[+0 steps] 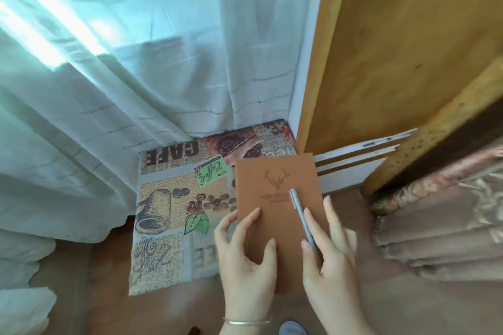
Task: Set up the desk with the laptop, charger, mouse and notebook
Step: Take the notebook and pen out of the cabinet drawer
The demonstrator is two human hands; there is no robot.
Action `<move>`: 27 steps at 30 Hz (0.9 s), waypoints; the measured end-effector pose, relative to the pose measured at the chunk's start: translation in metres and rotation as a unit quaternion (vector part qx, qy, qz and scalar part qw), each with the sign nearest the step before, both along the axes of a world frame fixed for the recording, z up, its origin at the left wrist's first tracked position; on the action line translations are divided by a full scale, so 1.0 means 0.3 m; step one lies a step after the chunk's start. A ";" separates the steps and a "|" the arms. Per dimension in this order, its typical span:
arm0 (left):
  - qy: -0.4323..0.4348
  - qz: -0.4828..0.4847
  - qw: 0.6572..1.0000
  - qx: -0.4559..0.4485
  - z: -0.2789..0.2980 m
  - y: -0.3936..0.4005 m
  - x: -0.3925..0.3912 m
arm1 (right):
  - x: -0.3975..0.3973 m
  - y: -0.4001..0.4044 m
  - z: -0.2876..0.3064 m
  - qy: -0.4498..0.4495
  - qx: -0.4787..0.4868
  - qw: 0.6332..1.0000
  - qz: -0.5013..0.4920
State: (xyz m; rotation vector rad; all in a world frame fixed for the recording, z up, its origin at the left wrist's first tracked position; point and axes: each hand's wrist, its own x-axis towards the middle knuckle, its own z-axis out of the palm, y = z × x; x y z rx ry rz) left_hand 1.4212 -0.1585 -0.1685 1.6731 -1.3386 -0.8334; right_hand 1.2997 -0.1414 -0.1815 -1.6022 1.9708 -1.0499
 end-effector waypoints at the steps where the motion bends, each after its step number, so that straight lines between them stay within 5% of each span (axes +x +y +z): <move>1: 0.001 -0.021 1.000 -0.009 0.056 0.023 -0.044 | -0.043 0.041 0.062 0.006 0.001 1.000 -0.019; 10: 0.008 -0.308 0.950 -0.054 0.402 0.318 -0.483 | -0.374 0.535 0.409 0.045 -0.031 0.945 -0.322; 19: -0.005 -0.544 0.834 -0.094 0.560 0.925 -1.078 | -0.766 1.250 0.565 0.060 -0.048 0.817 -0.571; 27: 0.049 -0.705 0.705 -0.067 0.610 1.754 -1.697 | -1.230 2.070 0.624 0.090 -0.016 0.676 -0.731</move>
